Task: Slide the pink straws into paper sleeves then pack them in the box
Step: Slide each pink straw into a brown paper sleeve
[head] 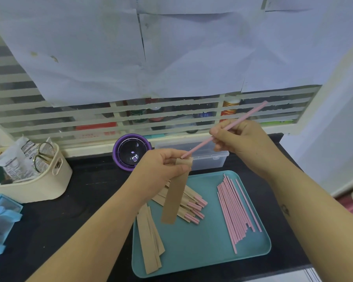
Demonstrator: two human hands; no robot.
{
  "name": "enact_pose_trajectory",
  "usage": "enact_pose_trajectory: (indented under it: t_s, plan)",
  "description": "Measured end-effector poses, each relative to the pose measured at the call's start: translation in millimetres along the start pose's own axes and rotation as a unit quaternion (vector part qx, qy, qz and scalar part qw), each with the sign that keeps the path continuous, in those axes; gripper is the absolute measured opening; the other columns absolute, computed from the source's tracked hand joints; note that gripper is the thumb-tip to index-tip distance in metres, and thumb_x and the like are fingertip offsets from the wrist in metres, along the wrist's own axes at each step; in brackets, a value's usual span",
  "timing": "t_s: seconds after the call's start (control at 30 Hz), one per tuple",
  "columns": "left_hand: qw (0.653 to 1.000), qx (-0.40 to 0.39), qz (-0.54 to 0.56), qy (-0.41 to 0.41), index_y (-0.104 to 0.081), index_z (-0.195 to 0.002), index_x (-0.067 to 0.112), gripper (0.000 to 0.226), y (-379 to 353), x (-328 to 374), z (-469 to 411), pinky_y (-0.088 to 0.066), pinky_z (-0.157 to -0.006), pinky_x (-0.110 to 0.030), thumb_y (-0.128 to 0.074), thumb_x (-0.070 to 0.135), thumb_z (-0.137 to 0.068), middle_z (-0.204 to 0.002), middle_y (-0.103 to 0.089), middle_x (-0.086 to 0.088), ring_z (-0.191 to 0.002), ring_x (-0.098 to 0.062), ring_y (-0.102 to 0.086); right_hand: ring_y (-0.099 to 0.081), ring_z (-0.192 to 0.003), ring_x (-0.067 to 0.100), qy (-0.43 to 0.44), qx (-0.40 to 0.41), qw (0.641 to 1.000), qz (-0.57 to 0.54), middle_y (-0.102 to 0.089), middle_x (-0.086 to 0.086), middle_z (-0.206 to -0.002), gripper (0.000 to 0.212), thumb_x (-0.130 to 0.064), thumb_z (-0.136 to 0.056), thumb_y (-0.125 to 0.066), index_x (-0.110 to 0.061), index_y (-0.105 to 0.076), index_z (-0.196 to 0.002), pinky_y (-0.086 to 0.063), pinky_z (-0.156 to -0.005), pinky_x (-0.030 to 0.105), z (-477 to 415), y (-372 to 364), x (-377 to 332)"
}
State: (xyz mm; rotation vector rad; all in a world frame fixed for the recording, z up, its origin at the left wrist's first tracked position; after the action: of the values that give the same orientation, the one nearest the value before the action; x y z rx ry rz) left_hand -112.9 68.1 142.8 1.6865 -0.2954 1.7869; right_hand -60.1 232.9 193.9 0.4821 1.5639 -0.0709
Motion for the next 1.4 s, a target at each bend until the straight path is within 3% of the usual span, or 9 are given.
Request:
enact_pose_trajectory:
  t_s: [0.17, 0.37, 0.6, 0.77, 0.97, 1.13, 1.4]
  plan:
    - [1.000, 0.009, 0.022, 0.012, -0.071, -0.087, 0.034, 0.026, 3.1, -2.6, -0.1, -0.056, -0.081, -0.027, -0.072, 0.008, -0.080, -0.089, -0.075, 0.004, -0.088, -0.014, -0.070, -0.068, -0.068, 0.009, 0.000, -0.027, 1.000, 0.005, -0.071, -0.004, -0.071, 0.011, -0.019, -0.089, -0.060, -0.017, -0.070, -0.089, -0.057, -0.072, 0.019, 3.0, -5.1, 2.1]
    - [0.998, 0.036, 0.036, 0.033, -0.072, -0.088, 0.030, 0.020, 8.5, -9.9, -2.6, -0.056, -0.085, -0.034, -0.072, 0.012, -0.079, -0.090, -0.075, -0.001, -0.091, -0.021, -0.070, -0.068, -0.076, 0.004, 0.060, -0.058, 0.994, 0.075, -0.070, -0.007, -0.078, 0.010, -0.019, -0.088, -0.060, -0.024, -0.069, -0.087, -0.052, -0.069, 0.011, 7.8, -18.6, -14.7]
    - [0.997, 0.042, 0.043, 0.042, -0.071, -0.088, 0.028, 0.020, 11.4, -11.7, -3.9, -0.057, -0.078, -0.026, -0.070, 0.009, -0.081, -0.084, -0.074, 0.002, -0.081, -0.012, -0.069, -0.060, -0.085, -0.001, 0.119, -0.086, 0.967, 0.209, -0.067, -0.011, -0.084, 0.011, -0.025, -0.089, -0.060, -0.026, -0.068, -0.095, -0.049, -0.073, 0.007, 17.8, -30.5, -28.9]
    - [0.996, 0.055, 0.054, 0.049, -0.071, -0.086, 0.028, 0.021, 14.3, -14.9, -6.0, -0.056, -0.086, -0.036, -0.069, 0.007, -0.083, -0.090, -0.074, -0.004, -0.092, -0.022, -0.069, -0.057, -0.085, 0.004, 0.156, -0.104, 0.946, 0.264, -0.069, -0.006, -0.089, 0.015, -0.025, -0.091, -0.057, -0.023, -0.070, -0.096, -0.049, -0.078, 0.021, 23.1, -40.8, -38.8]
    - [0.995, 0.051, 0.058, 0.056, -0.071, -0.087, 0.024, 0.020, 11.1, -20.1, -7.0, -0.056, -0.086, -0.037, -0.069, 0.005, -0.082, -0.087, -0.075, -0.003, -0.087, -0.020, -0.069, -0.056, -0.082, 0.007, 0.155, -0.129, 0.940, 0.275, -0.067, -0.007, -0.087, 0.015, -0.022, -0.092, -0.056, -0.020, -0.070, -0.095, -0.047, -0.075, 0.016, 23.1, -45.4, -42.1]
    - [0.998, 0.042, 0.017, 0.050, -0.071, -0.084, 0.031, 0.023, 10.8, -20.6, -8.6, -0.056, -0.087, -0.041, -0.071, 0.008, -0.080, -0.090, -0.075, -0.002, -0.093, -0.023, -0.069, -0.057, -0.081, 0.001, 0.125, -0.139, 0.947, 0.262, -0.064, -0.013, -0.078, 0.011, -0.022, -0.091, -0.058, -0.022, -0.069, -0.091, -0.043, -0.065, 0.003, 19.3, -40.8, -39.8]
    - [0.998, 0.010, -0.056, 0.018, -0.067, -0.081, 0.038, 0.029, 5.7, -12.4, -10.1, -0.055, -0.086, -0.032, -0.072, 0.010, -0.080, -0.091, -0.072, 0.004, -0.092, -0.013, -0.066, -0.067, -0.079, 0.004, 0.075, -0.154, 0.961, 0.218, -0.070, -0.005, -0.082, 0.010, -0.023, -0.089, -0.061, -0.023, -0.071, -0.088, -0.054, -0.076, 0.015, 5.2, -32.3, -31.2]
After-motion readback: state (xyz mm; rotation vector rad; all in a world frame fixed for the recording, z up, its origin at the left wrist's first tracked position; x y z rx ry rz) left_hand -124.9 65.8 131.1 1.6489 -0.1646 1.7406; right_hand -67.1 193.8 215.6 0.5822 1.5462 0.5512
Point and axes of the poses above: each hand's wrist, its own z-axis away from the middle knuckle, its own y-axis out of the back of the hand, x = y × z, the point moved 9 cm from there along -z, towards the middle knuckle
